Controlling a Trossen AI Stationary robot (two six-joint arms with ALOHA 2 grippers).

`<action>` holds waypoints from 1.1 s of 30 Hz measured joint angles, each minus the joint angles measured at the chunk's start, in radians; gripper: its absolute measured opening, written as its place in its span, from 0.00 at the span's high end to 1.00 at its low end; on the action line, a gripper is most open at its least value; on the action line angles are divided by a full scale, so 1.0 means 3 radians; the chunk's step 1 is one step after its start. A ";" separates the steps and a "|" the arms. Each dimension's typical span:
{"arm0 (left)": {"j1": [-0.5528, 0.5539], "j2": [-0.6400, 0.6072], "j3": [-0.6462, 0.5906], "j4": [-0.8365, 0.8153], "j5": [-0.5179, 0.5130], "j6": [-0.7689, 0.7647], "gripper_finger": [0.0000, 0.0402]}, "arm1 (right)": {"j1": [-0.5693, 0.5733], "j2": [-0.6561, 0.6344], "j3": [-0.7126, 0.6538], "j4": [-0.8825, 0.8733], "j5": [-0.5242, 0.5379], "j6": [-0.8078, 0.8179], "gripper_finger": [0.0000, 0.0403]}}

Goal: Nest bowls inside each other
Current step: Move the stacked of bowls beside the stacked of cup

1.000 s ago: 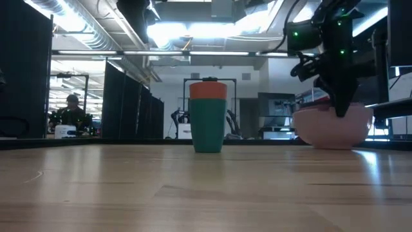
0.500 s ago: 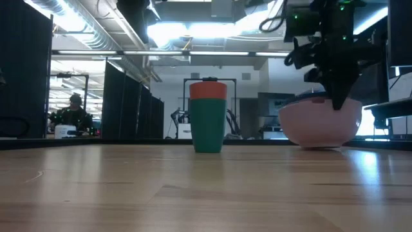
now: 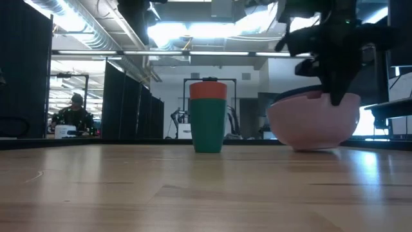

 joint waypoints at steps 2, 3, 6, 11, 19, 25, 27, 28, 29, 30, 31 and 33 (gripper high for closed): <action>0.0000 0.0000 0.0000 -0.0001 0.0000 0.0014 0.86 | 0.0053 0.0144 0.0112 0.0032 -0.0022 -0.0043 0.96; 0.0000 0.0000 0.0000 -0.0001 0.0000 0.0020 0.86 | 0.0077 0.0207 0.0162 0.0043 -0.0029 -0.0061 0.96; 0.0000 0.0000 0.0000 -0.0002 0.0000 0.0036 0.86 | 0.0162 0.0320 0.0285 0.0081 -0.0030 -0.0083 0.96; 0.0000 0.0000 0.0000 -0.0002 0.0000 0.0052 0.86 | 0.0282 0.0378 0.0390 0.0156 -0.0066 -0.0028 0.96; 0.0000 0.0000 0.0000 -0.0002 0.0000 0.0109 0.86 | 0.0355 0.0484 0.0393 0.0216 -0.0002 0.0045 0.96; 0.0000 0.0000 0.0000 -0.0002 0.0000 0.0120 0.86 | 0.0354 0.0584 0.0392 0.0231 0.0083 0.0054 0.96; 0.0000 0.0000 0.0000 -0.0002 0.0000 0.0124 0.86 | 0.0353 0.0618 0.0392 0.0236 0.0111 0.0057 0.96; 0.0000 0.0000 0.0000 -0.0002 0.0000 0.0124 0.86 | 0.0353 0.0627 0.0394 0.0235 0.0114 0.0058 0.96; 0.0000 0.0000 0.0000 -0.0002 0.0000 0.0122 0.86 | 0.0353 0.0627 0.0393 0.0235 0.0114 0.0058 0.96; 0.0000 0.0000 0.0000 -0.0002 0.0000 0.0113 0.86 | 0.0353 0.0627 0.0391 0.0237 0.0114 0.0059 0.96; 0.0000 0.0000 0.0000 -0.0002 0.0000 0.0110 0.86 | 0.0353 0.0627 0.0384 0.0244 0.0112 0.0067 0.96; 0.0000 0.0000 0.0000 -0.0002 0.0000 0.0107 0.86 | 0.0353 0.0627 0.0379 0.0240 0.0112 0.0100 0.96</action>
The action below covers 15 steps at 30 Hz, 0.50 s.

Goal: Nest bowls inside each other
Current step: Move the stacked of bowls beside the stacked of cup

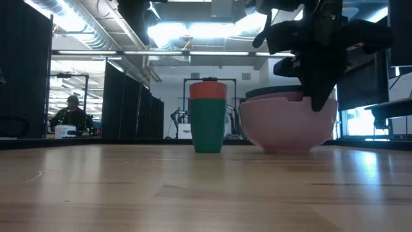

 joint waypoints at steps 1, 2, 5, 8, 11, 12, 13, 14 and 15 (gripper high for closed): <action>0.0000 0.0000 0.0000 0.0000 0.0000 -0.0002 0.86 | 0.0000 0.0000 0.0000 -0.0003 0.0000 0.0018 0.96; 0.0000 0.0000 0.0000 0.0000 0.0000 -0.0004 0.86 | 0.0000 0.0000 -0.0001 -0.0003 0.0000 0.0028 0.96; 0.0000 0.0000 0.0000 0.0000 0.0000 -0.0006 0.86 | -0.0003 0.0006 -0.0007 -0.0003 0.0001 0.0046 0.91; 0.0000 0.0000 0.0000 0.0000 0.0000 -0.0007 0.86 | -0.0003 0.0018 -0.0014 -0.0017 0.0002 0.0069 0.83; 0.0000 0.0000 0.0000 -0.0001 0.0000 -0.0007 0.86 | 0.0000 0.0017 -0.0014 -0.0027 -0.0012 0.0129 0.75; -0.0001 0.0000 0.0000 0.0000 0.0000 -0.0007 0.86 | 0.0001 -0.0005 -0.0003 -0.0034 -0.0022 0.0151 0.74; 0.0000 0.0000 0.0000 0.0000 0.0000 -0.0006 0.86 | 0.0004 -0.0049 0.0021 -0.0050 -0.0025 0.0181 0.73; 0.0000 0.0000 0.0000 0.0000 0.0000 -0.0005 0.86 | 0.0006 -0.0093 0.0045 -0.0066 -0.0028 0.0211 0.73; 0.0000 0.0000 0.0000 0.0000 0.0000 -0.0004 0.86 | 0.0008 -0.0137 0.0069 -0.0081 -0.0031 0.0241 0.72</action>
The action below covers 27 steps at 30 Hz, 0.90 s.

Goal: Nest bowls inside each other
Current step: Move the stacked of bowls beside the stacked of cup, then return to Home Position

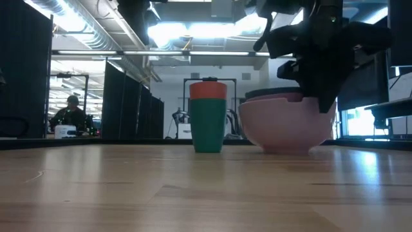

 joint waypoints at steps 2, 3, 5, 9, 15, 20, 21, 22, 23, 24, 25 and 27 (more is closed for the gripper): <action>0.0000 0.0000 0.0000 0.0000 0.0000 0.0002 0.86 | 0.0005 -0.0088 0.0048 -0.0031 -0.0006 0.0060 0.71; 0.0000 0.0000 0.0000 0.0000 0.0000 0.0004 0.86 | 0.0007 -0.0132 0.0072 -0.0047 -0.0009 0.0089 0.71; -0.0001 0.0000 0.0000 -0.0001 0.0000 0.0006 0.86 | 0.0012 -0.0219 0.0119 -0.0078 -0.0015 0.0149 0.70; -0.0001 0.0000 0.0000 -0.0001 0.0000 0.0011 0.86 | 0.0022 -0.0396 0.0215 -0.0141 -0.0025 0.0268 0.67; -0.0001 0.0000 0.0000 -0.0001 0.0001 0.0009 0.86 | 0.0203 -0.0696 0.0475 -0.0045 0.0147 0.0386 0.67; -0.0001 0.0000 0.0000 -0.0001 0.0035 0.0020 0.86 | 0.0343 -0.1085 0.0543 0.0092 0.0727 0.0966 0.68; -0.0001 0.0000 0.0000 0.0002 0.0109 0.0039 0.86 | 0.0375 -0.1178 0.0541 0.0082 0.0903 0.1099 0.69; 0.0000 0.0000 0.0000 0.0008 0.0208 0.0069 0.87 | 0.0408 -0.1273 0.0540 0.0065 0.1076 0.1215 0.72; 0.0000 0.0000 0.0000 0.0018 0.0338 0.0092 0.89 | 0.0445 -0.1372 0.0540 0.0049 0.1228 0.1302 0.75; -0.0001 0.0000 0.0000 0.0032 0.0479 0.0108 0.92 | 0.0477 -0.1477 0.0540 0.0045 0.1350 0.1367 0.79; -0.0004 0.0000 0.0000 0.0046 0.0628 0.0126 0.96 | 0.0512 -0.1578 0.0540 0.0054 0.1451 0.1409 0.85; -0.0007 0.0000 0.0000 0.0131 0.0906 0.0136 0.99 | 0.0567 -0.1779 0.0500 0.0134 0.1575 0.1414 0.94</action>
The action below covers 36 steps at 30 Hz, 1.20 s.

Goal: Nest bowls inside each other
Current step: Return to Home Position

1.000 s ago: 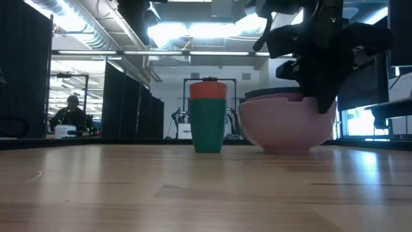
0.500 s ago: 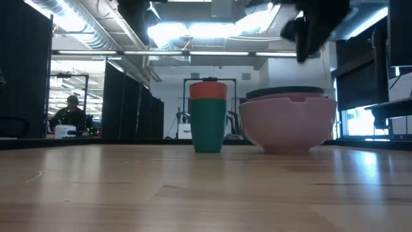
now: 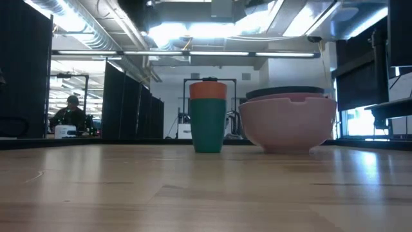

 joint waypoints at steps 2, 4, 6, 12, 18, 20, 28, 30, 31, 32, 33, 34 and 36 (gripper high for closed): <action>0.0006 -0.0037 0.0000 0.0319 0.0052 -0.0108 0.99 | 0.0041 -0.0242 -0.0172 0.0314 0.0067 -0.0138 0.95; 0.0013 -0.0077 0.0000 0.0659 0.0088 -0.0227 0.99 | 0.0081 -0.0485 -0.0344 0.0628 0.0134 -0.0277 0.96; 0.0021 -0.0118 0.0000 0.0999 0.0124 -0.0347 0.99 | 0.0122 -0.0727 -0.0516 0.0942 0.0200 -0.0415 0.97; 0.0042 -0.0239 0.0000 0.2018 0.0232 -0.0706 1.00 | 0.0244 -0.1454 -0.1032 0.1884 0.0401 -0.0830 1.00; 0.0035 -0.0267 0.0000 0.2544 0.0235 -0.1032 1.00 | 0.0133 -0.2001 -0.1963 0.3068 0.0083 -0.1205 1.00; 0.0011 -0.0267 0.0000 0.2602 0.0233 -0.1097 1.00 | 0.0006 -0.2139 -0.2248 0.3355 -0.0139 -0.1194 1.00; -0.0204 -0.0267 0.0000 0.3077 0.0234 -0.1220 1.00 | -0.0659 -0.2423 -0.3042 0.4061 -0.0991 -0.0874 1.00; -0.0237 -0.0267 0.0000 0.3107 0.0234 -0.1258 1.00 | -0.0790 -0.2478 -0.3157 0.4136 -0.1093 -0.0799 1.00; -0.0246 -0.0267 0.0000 0.3104 0.0234 -0.1269 1.00 | -0.0831 -0.2526 -0.3210 0.4150 -0.1112 -0.0761 1.00; -0.0252 -0.0267 0.0000 0.3100 0.0234 -0.1277 1.00 | -0.0872 -0.2574 -0.3262 0.4164 -0.1131 -0.0722 1.00; -0.0259 -0.0267 0.0000 0.3096 0.0234 -0.1284 1.00 | -0.0913 -0.2622 -0.3315 0.4178 -0.1150 -0.0684 1.00; -0.0265 -0.0267 0.0000 0.3092 0.0233 -0.1291 1.00 | -0.0954 -0.2670 -0.3368 0.4193 -0.1169 -0.0645 1.00; -0.0278 -0.0267 0.0000 0.3085 0.0233 -0.1306 1.00 | -0.1036 -0.2766 -0.3474 0.4221 -0.1207 -0.0568 1.00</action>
